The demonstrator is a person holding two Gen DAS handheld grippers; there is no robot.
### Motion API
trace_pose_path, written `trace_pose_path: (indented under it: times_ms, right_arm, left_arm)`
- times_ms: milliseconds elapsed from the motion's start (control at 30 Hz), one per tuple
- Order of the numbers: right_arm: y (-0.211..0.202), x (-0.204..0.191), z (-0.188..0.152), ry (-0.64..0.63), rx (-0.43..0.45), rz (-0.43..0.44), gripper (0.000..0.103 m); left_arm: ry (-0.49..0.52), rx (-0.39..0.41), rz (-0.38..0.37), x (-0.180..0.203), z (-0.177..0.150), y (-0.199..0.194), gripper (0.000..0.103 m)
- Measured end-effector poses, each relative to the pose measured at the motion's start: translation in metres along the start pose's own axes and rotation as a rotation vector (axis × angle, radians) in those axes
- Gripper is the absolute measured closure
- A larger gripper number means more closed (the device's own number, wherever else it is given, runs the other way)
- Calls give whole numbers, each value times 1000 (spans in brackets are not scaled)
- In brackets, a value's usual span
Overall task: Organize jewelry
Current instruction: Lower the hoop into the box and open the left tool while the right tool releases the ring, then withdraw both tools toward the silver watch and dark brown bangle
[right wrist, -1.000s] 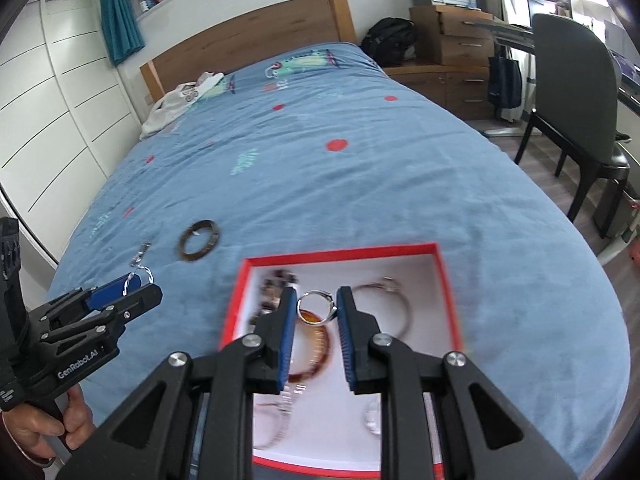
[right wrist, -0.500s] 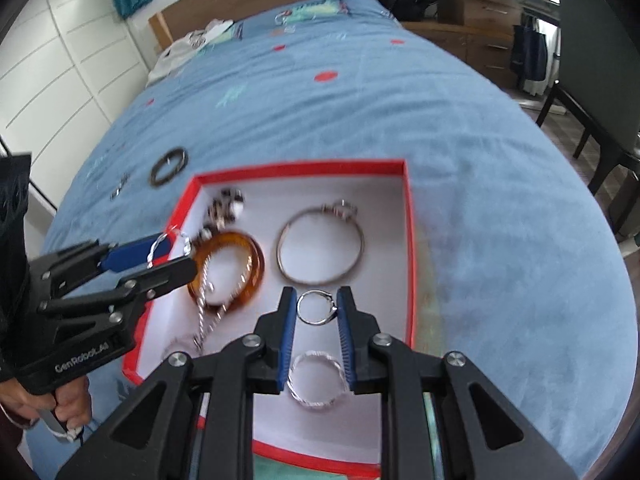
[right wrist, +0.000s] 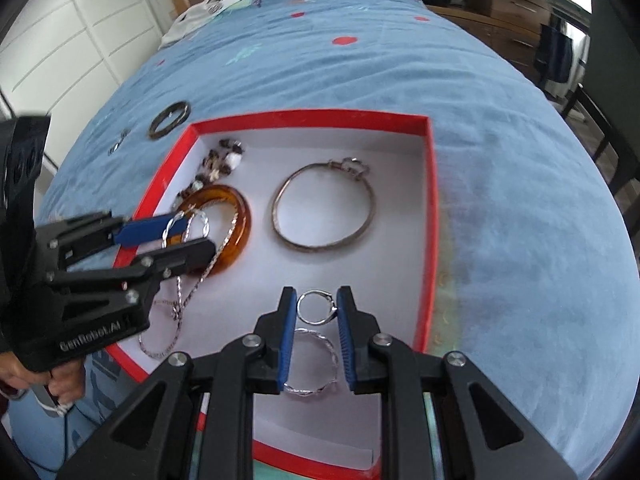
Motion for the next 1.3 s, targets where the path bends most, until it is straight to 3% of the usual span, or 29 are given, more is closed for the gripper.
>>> trace_pose_path:
  times_ms: [567,767,1000,1300]
  right_arm:
    - [0,-2,0,2,-27,-5,82]
    - [-9,-7,-5,20,-17,-11,82]
    - [-34,-18,-8,29,16,-28,82]
    - [-70,-51,-6,15,75,-55,82]
  left_arm:
    - [-11,3,-5,-4,4,-9,63]
    - [-15,33,7,-11,6,-27,55]
    - [-23,77,6,-17,6,-57,53]
    - [-53,147,27,-39,-2,-101,44]
Point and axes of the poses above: each gripper's, at about its wrist camera, not at the fingertips, and y roughly the way its jaws point, x to its right, z to its top, the point moved 3 cm from there along y, roughly the way its jaws point, and after that the axes turned 13 degrees about z, right-handed, at the moved point
